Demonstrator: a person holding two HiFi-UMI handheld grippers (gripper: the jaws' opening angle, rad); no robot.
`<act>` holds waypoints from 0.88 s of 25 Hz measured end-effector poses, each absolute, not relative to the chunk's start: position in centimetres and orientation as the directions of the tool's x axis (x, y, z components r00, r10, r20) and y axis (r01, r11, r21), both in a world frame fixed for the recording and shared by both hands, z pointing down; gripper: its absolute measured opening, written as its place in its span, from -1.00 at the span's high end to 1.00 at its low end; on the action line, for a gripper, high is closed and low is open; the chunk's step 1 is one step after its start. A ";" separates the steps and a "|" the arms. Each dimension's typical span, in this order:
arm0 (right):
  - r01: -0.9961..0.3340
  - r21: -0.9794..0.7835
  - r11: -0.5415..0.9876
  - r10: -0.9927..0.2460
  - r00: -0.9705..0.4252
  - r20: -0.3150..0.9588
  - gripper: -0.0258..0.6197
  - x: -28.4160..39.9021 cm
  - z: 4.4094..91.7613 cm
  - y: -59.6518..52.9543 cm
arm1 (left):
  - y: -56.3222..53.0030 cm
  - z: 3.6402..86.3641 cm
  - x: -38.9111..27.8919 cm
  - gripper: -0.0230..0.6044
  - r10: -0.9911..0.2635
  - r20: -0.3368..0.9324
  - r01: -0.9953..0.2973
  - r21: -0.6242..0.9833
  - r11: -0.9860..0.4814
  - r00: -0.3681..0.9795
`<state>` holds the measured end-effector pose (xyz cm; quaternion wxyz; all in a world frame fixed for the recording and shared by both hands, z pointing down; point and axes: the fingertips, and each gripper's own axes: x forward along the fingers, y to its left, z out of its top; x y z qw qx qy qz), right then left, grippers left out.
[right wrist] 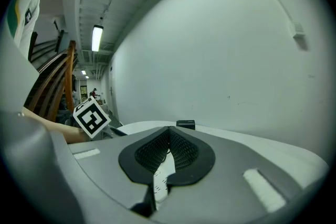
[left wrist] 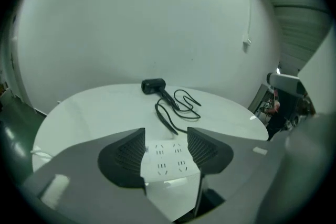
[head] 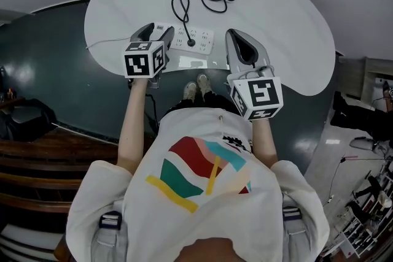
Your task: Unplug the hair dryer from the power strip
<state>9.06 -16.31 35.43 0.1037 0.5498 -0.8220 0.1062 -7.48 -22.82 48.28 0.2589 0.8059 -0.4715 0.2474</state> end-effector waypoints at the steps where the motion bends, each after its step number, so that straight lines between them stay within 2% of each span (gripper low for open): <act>1: -0.923 -0.063 0.380 -0.876 -0.381 0.294 0.88 8.9 35.7 -16.4 | -22.7 49.8 -7.2 0.19 -0.592 0.674 -0.880 0.196 -0.433 0.442; 7: -0.900 -0.059 0.432 -0.838 -0.425 0.341 0.88 7.5 37.4 -16.6 | -22.7 55.9 -7.3 0.28 -0.394 0.801 -0.849 0.247 -0.467 0.450; 9: -0.896 -0.057 0.441 -0.828 -0.431 0.358 0.88 7.2 38.0 -16.6 | -22.8 57.0 -7.8 0.21 -0.344 0.847 -0.858 0.222 -0.462 0.405; 13: -0.883 -0.068 0.464 -0.803 -0.452 0.388 0.88 6.6 39.2 -16.9 | -23.0 57.8 -8.4 0.29 -0.289 0.900 -0.850 0.147 -0.506 0.327; 18: -0.859 -0.054 0.510 -0.768 -0.482 0.421 0.88 5.0 40.4 -17.0 | -23.1 57.4 -8.2 0.29 -0.313 0.900 -0.771 0.039 -0.636 0.303; 22: -0.841 -0.038 0.540 -0.749 -0.500 0.434 0.88 3.8 40.9 -17.1 | -23.1 57.1 -8.2 0.30 -0.381 0.863 -0.763 0.007 -0.647 0.331</act>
